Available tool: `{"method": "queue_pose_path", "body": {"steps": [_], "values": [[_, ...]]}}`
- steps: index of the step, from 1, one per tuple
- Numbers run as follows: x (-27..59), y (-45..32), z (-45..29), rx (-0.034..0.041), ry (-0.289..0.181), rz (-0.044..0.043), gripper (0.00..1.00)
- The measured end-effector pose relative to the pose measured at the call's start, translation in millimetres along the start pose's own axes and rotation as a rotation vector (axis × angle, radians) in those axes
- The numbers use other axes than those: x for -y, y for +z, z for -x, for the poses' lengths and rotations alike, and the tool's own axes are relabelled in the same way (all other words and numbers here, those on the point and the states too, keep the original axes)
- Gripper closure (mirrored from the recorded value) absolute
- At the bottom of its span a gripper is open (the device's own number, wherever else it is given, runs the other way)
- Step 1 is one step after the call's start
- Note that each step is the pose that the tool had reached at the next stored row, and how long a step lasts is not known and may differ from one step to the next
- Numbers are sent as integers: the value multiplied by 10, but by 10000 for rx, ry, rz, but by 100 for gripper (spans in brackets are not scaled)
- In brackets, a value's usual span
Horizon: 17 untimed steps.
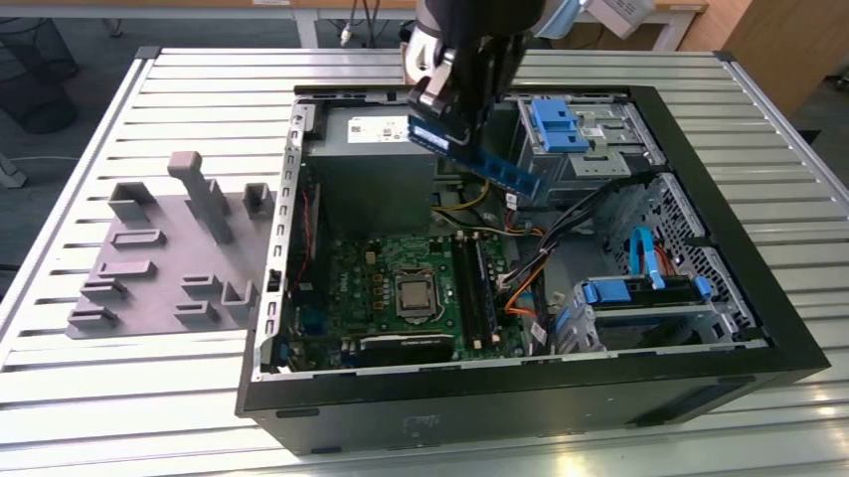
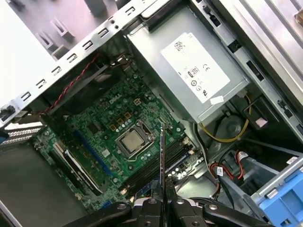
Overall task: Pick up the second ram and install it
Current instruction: 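Insert the second ram into the second slot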
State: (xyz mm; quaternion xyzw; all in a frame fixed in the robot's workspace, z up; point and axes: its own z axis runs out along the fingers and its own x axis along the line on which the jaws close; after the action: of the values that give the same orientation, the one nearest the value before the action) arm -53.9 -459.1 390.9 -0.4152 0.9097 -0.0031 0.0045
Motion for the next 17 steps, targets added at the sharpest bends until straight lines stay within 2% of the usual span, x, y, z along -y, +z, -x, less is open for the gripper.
{"method": "queue_pose_path", "body": {"steps": [17], "values": [[0,28,0,-37,2869,-26,86]]}}
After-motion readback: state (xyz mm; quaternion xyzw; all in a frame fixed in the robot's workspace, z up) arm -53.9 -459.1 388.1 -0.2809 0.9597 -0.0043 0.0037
